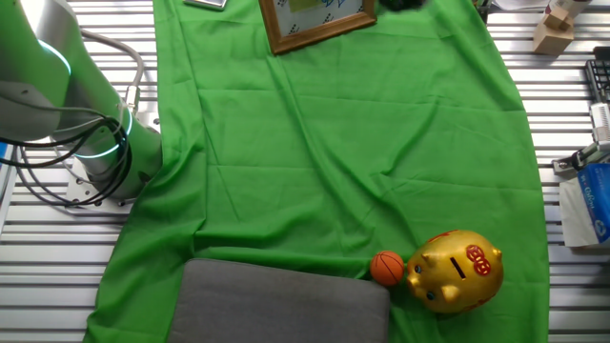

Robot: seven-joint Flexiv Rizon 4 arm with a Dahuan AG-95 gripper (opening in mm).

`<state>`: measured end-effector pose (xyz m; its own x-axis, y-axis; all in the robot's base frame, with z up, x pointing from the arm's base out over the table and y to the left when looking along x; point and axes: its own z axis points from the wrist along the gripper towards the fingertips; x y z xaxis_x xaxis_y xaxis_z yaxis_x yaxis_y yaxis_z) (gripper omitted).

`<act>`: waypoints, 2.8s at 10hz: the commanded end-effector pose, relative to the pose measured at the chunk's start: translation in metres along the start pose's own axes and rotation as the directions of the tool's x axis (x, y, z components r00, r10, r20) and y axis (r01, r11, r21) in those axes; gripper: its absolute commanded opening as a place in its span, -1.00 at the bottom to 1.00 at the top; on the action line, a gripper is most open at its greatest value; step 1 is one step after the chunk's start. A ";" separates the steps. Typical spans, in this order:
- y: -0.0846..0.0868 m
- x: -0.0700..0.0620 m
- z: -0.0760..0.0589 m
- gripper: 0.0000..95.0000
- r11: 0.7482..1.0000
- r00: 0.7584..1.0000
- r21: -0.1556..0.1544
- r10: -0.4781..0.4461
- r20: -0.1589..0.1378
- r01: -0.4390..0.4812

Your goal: Grab a basketball, release it and shoot it into the basket

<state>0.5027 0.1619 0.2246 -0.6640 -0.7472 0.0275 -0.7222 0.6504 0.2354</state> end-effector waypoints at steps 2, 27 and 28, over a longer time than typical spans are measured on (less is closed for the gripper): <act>-0.050 0.015 -0.005 -1.00 0.996 0.996 -0.007 -0.084 -0.008 0.084; -0.111 0.024 0.018 -1.00 0.998 1.000 0.057 0.008 -0.020 -0.007; -0.116 0.024 0.020 -1.00 0.998 1.000 0.058 -0.003 -0.023 0.004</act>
<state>0.5701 0.0683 0.1759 -0.6560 -0.7531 0.0507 -0.7355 0.6528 0.1812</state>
